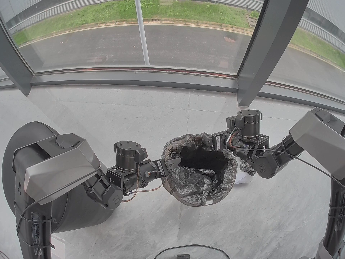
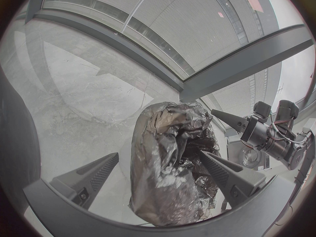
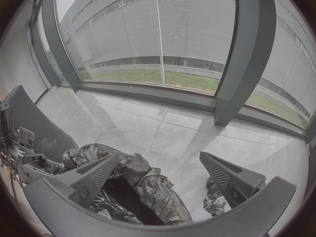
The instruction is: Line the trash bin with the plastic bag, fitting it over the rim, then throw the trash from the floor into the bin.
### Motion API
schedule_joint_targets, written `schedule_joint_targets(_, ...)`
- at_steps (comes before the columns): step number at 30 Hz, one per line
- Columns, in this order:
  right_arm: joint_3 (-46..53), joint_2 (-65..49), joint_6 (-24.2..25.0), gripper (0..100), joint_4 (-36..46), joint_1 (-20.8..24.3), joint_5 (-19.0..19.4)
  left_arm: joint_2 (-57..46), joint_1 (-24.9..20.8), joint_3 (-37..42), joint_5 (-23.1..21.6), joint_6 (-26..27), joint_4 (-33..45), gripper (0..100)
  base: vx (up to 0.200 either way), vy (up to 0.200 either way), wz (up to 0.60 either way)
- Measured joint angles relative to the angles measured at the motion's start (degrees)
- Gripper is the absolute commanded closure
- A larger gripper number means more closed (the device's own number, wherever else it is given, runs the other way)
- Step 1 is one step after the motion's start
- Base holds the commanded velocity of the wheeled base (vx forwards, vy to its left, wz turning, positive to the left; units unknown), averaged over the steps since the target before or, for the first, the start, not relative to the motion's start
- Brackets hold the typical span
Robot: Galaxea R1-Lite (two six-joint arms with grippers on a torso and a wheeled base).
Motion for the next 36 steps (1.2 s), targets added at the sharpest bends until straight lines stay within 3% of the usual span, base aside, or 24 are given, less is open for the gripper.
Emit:
schedule_joint_targets(10, 0.3, -0.5, 1.4, 0, 0.0, 0.0, -1.4, -0.3, 0.7, 1.1, 1.3, -1.6, -0.1, 0, 0.000, 0.000, 0.00)
schedule_joint_targets(18, 1.5, -1.4, 3.0, 0, 0.0, 0.0, -1.5, -5.2, 0.5, 8.1, 2.2, -3.9, -0.6, 0, 0.000, 0.000, 0.00)
schedule_joint_targets(27, 1.9, -1.9, 3.2, 0, 0.0, 0.2, -1.4, -7.6, 0.7, 16.9, 3.1, -4.3, -9.0, 0, 0.000, 0.000, 0.00)
schedule_joint_targets(36, 2.0, -1.9, 3.3, 0, 0.0, 0.2, -1.3, -4.1, 1.7, 15.5, 3.0, -4.1, -9.7, 0, 0.000, 0.000, 0.00)
